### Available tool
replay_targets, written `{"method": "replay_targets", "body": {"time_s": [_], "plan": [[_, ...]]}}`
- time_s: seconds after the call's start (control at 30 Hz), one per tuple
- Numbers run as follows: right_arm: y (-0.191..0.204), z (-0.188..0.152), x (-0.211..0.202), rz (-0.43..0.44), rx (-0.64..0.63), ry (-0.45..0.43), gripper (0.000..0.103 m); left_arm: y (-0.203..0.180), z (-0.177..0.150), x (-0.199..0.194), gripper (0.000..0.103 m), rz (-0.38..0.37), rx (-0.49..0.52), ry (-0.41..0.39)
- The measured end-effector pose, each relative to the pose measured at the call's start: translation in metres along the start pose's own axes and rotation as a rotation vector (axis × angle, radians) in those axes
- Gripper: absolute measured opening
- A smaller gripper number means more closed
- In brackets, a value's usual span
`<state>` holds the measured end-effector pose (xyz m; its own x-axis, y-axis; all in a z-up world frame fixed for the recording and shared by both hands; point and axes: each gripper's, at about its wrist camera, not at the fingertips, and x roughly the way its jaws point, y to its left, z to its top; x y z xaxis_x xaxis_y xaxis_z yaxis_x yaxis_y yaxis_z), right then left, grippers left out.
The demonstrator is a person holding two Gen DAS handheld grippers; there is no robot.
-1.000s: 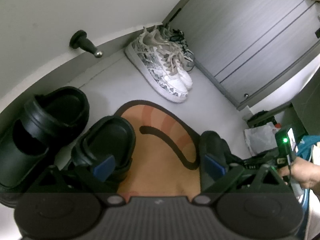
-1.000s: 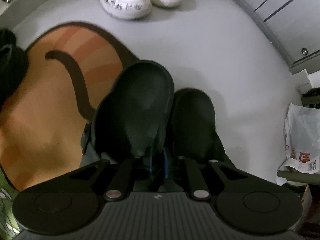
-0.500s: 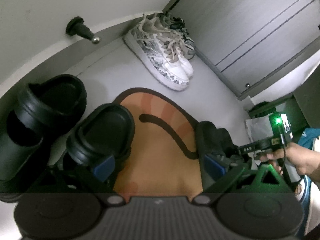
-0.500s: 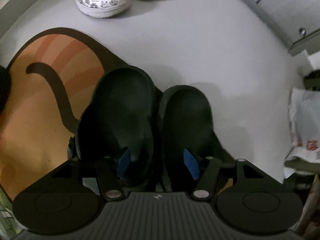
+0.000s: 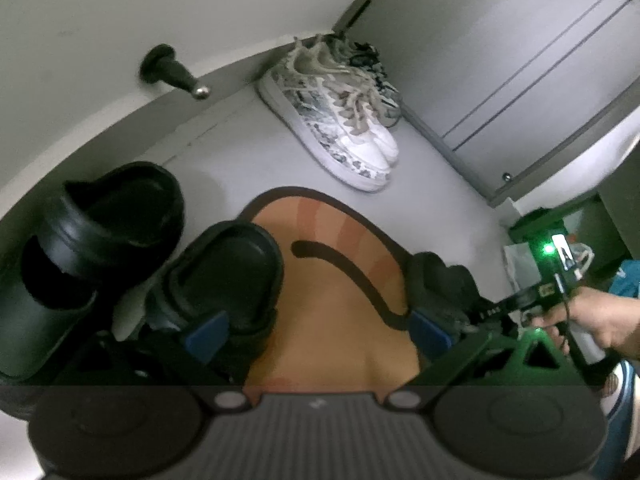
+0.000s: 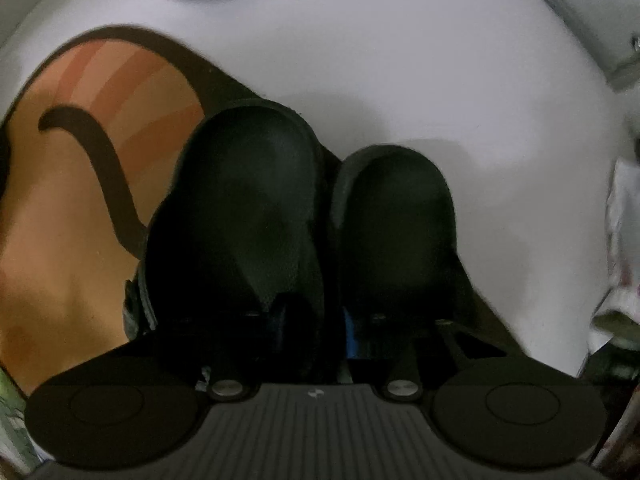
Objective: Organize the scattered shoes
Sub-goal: 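Lift the black clogs with the right tool and carry them toward the wall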
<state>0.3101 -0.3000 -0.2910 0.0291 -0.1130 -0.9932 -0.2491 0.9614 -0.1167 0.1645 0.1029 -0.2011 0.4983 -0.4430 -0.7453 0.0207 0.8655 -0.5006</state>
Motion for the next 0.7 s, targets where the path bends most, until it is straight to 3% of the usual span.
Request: {"method": "replay_targets", "body": {"time_s": [0.13, 0.3, 0.33, 0.5, 0.6, 0.67, 0.7], "plan": [[0.001, -0.007, -0.009, -0.006, -0.018, -0.043, 0.020, -0.012, 0.000, -0.005, 0.098, 0.030, 0.077, -0.050], [0.010, -0.010, -0.026, -0.002, -0.057, -0.111, 0.011, -0.007, 0.001, -0.004, 0.098, 0.017, 0.034, -0.034], [0.013, -0.011, -0.029, 0.001, -0.074, -0.127, 0.005, -0.006, 0.001, -0.004, 0.098, 0.017, 0.028, -0.035], [0.018, -0.003, -0.030, -0.018, -0.089, -0.107, 0.006, -0.001, 0.002, -0.008, 0.098, 0.019, 0.006, -0.043], [0.006, -0.001, -0.028, 0.003, -0.027, -0.098, 0.016, 0.000, 0.002, -0.009, 0.098, 0.018, -0.003, -0.042], [0.000, 0.001, -0.029, -0.004, 0.003, -0.091, 0.037, 0.001, 0.002, -0.009, 0.098, 0.012, -0.009, -0.039], [-0.004, 0.001, -0.028, -0.019, 0.023, -0.082, 0.041, 0.001, 0.002, -0.008, 0.098, 0.010, -0.010, -0.038]]}}
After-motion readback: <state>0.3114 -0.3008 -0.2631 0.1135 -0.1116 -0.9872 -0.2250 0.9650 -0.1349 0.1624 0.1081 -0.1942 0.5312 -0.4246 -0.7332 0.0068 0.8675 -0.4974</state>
